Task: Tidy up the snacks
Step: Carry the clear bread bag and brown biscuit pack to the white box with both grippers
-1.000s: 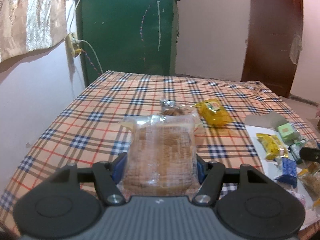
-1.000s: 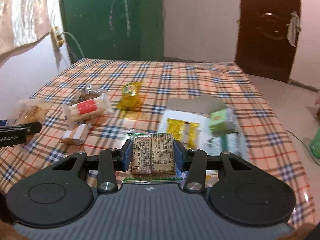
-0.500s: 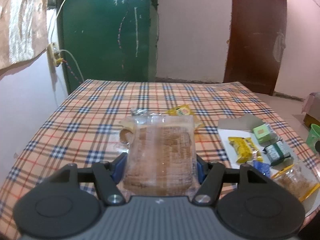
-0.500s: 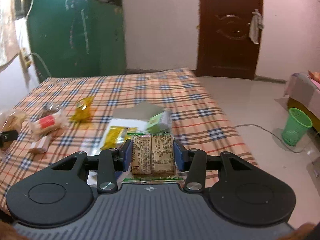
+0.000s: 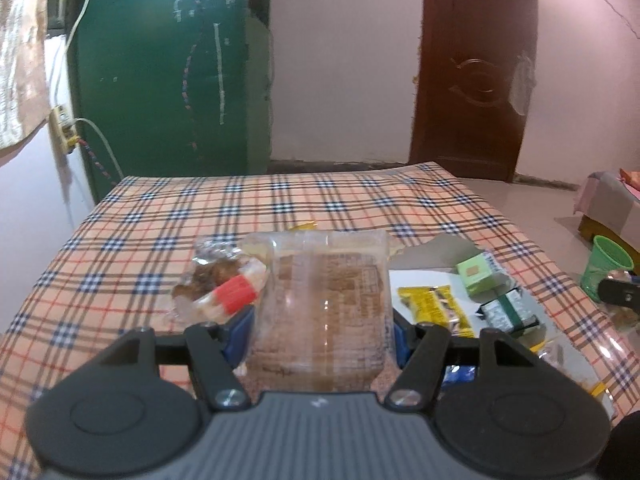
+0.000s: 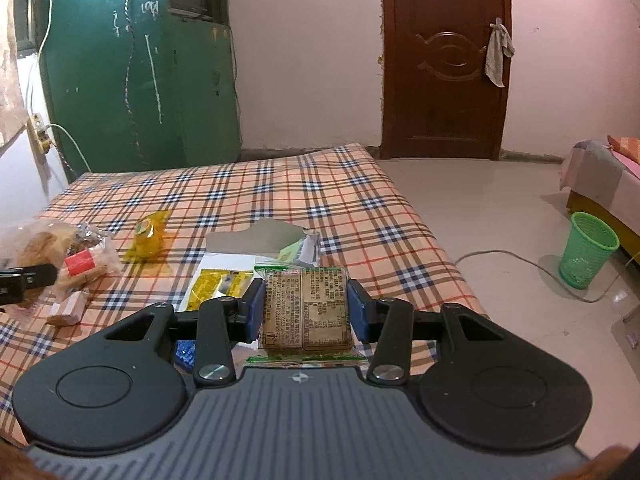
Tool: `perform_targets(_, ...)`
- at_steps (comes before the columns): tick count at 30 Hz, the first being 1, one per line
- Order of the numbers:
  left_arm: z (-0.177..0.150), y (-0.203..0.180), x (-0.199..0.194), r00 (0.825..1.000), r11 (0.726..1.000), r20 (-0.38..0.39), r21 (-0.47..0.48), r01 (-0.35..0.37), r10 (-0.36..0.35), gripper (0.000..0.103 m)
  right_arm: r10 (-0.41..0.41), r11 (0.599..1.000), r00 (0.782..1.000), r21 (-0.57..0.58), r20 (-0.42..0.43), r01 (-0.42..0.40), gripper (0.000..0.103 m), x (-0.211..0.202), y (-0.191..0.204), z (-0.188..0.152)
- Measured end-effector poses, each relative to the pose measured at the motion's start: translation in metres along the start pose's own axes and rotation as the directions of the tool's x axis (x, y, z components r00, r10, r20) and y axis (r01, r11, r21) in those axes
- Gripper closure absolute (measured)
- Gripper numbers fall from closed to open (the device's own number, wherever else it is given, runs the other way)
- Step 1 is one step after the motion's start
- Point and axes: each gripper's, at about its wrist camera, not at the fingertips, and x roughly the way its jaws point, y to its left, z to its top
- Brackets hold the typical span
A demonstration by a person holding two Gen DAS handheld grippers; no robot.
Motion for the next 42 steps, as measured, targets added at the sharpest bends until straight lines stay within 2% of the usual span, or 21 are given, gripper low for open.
perform_targets(8,0.016,-0.027,0.017,0.999,0.999,-0.021,0.018,0.047,-0.047,0.038,0.040,0.999,0.999,-0.018,0.004,-0.040,0.047,0.024,0.009,0.016)
perform_targets(16,0.030,-0.051,0.032,0.997,0.997,-0.051,0.037,0.062,-0.060,0.038,0.074,0.996,0.997,-0.045,0.024,-0.072,0.047,0.041,0.018,0.038)
perform_targets(29,0.047,-0.069,0.044,0.997,0.996,-0.050,0.053,0.065,-0.062,0.038,0.085,0.995,0.996,-0.047,0.037,-0.083,0.047,0.053,0.014,0.057)
perform_targets(42,0.050,-0.075,0.082,0.993,0.997,-0.097,0.046,0.065,-0.061,0.038,0.091,0.995,0.996,-0.044,-0.006,-0.092,0.047,0.083,0.010,0.063)
